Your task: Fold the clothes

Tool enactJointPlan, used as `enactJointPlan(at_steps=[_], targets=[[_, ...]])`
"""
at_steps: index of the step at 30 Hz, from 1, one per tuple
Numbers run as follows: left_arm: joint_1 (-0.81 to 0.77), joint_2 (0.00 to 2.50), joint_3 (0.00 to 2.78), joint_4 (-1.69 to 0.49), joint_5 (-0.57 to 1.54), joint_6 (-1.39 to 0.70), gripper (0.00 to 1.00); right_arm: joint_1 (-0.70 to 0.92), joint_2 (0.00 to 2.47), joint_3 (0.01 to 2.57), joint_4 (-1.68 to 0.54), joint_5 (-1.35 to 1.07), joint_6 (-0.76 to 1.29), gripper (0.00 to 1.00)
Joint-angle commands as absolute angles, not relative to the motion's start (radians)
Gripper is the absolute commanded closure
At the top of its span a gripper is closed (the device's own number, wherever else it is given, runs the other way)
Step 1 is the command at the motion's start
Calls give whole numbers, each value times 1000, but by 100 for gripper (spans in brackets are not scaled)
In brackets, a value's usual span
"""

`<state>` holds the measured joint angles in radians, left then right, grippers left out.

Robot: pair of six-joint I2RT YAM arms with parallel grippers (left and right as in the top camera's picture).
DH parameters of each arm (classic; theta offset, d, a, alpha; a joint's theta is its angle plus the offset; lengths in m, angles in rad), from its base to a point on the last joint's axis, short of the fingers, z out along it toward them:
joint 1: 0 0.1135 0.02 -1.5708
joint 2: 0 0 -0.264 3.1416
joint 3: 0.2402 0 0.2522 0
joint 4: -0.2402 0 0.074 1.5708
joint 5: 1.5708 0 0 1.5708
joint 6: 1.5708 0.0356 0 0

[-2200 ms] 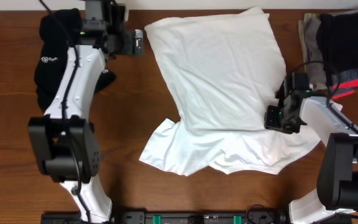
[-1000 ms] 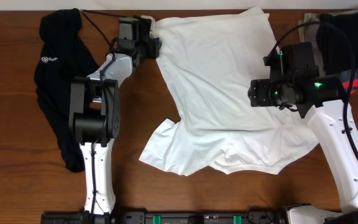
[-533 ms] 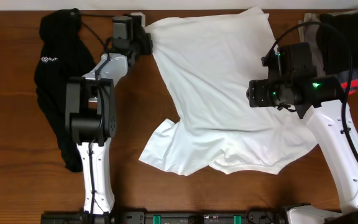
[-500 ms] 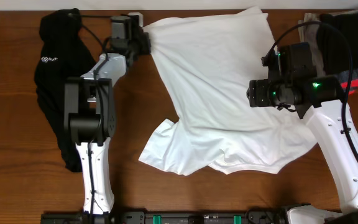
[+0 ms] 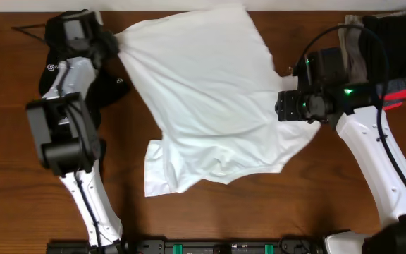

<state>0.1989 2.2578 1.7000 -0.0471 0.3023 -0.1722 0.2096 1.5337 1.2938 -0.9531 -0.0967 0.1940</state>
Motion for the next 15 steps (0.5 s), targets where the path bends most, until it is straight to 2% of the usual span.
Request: enactJointPlan(at_steps=[1, 2, 3, 5, 7, 11, 13, 14, 15], targets=[[233, 2200, 1704, -46, 276, -170, 94, 238, 1581, 1293, -954, -105, 213, 32], [246, 2193, 1704, -43, 276, -170, 91, 244, 1591, 1293, -953, -105, 213, 32], [257, 2186, 1704, -41, 276, -170, 83, 247, 1599, 1293, -953, -103, 218, 32], [275, 2169, 1704, -44, 277, -171, 46, 250, 1614, 1293, -946, -93, 239, 31], [288, 2143, 1704, -59, 277, -170, 4, 249, 1624, 1293, -930, -88, 239, 30], [296, 2078, 1704, -91, 277, -170, 2, 249, 1654, 1291, -884, -38, 240, 30], [296, 2036, 1704, -112, 276, -170, 2, 249, 1682, 1287, -869, -22, 244, 36], [296, 2014, 1704, -123, 276, -170, 2, 249, 1697, 1286, -866, -23, 249, 53], [296, 1986, 1704, -142, 277, -170, 2, 250, 1718, 1286, -866, -24, 253, 81]])
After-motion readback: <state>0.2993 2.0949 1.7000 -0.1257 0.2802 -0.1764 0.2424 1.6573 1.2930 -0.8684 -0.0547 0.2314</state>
